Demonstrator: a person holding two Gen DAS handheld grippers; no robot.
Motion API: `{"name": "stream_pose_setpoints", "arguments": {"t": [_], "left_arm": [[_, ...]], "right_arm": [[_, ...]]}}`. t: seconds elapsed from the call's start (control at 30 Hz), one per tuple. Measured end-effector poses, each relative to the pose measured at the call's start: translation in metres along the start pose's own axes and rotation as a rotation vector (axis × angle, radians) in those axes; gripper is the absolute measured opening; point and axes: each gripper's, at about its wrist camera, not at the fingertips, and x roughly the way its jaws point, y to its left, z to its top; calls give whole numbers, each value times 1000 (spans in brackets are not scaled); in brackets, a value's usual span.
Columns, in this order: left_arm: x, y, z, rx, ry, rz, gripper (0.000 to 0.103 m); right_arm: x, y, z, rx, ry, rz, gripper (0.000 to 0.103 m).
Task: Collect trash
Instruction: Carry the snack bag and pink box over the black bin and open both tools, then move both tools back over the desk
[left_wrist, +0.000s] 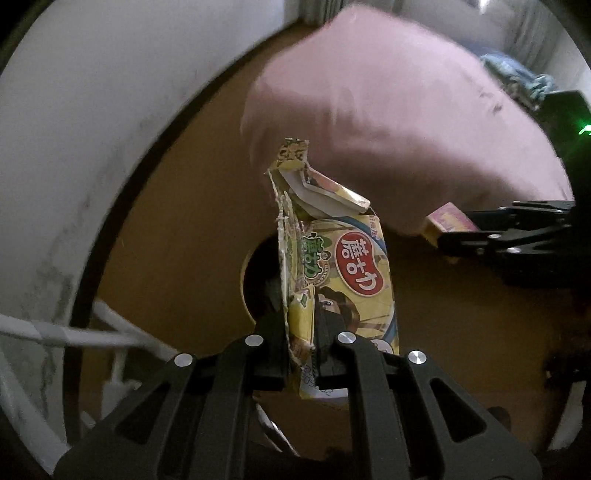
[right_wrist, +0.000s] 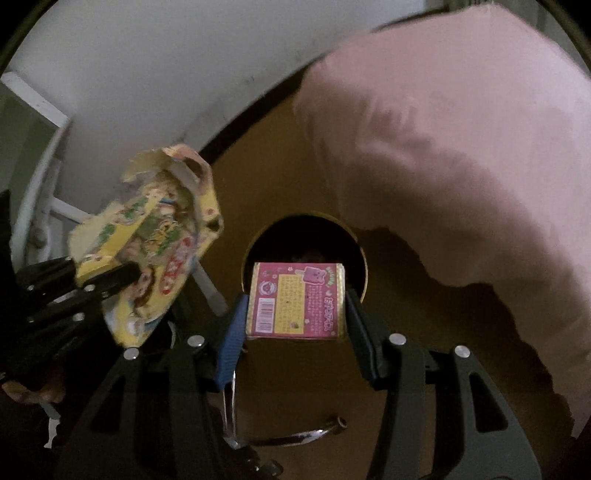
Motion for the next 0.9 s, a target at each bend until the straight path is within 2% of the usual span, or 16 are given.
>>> {"name": "stream_pose_setpoints", "arguments": {"t": [0.07, 0.2, 0.3, 0.33, 0.4, 0.43, 0.47, 0.53, 0.57, 0.6, 0.73, 0.9], "left_arm": [[21, 4, -1, -10, 37, -8, 8], [33, 8, 0, -9, 66, -7, 8], [33, 10, 2, -16, 60, -23, 8], [29, -3, -9, -16, 57, -23, 8], [31, -1, -10, -11, 42, -21, 11], [28, -3, -12, -13, 36, -16, 19], [26, -4, -7, -16, 37, -14, 39], [22, -3, -6, -26, 20, -2, 63], [19, -3, -5, -22, 6, 4, 63], [16, -4, -4, -13, 0, 10, 63], [-3, -7, -2, 4, -29, 14, 64], [-57, -23, -1, 56, -120, 29, 81]], "right_arm": [[18, 1, -2, 8, 26, 9, 52], [33, 1, 0, 7, 57, 24, 52], [34, 5, 6, -2, 59, 27, 52], [33, 7, 7, -5, 58, 29, 52], [32, 10, 9, -12, 57, 28, 52], [32, 12, 9, -14, 56, 28, 52], [33, 12, 11, -14, 55, 28, 52], [33, 13, 13, -9, 51, 35, 60], [33, 12, 13, -9, 44, 30, 67], [30, 12, 14, -9, 32, 24, 69], [17, 13, 17, 4, 3, 20, 69], [-34, 21, 21, 1, -108, -23, 79]]}}
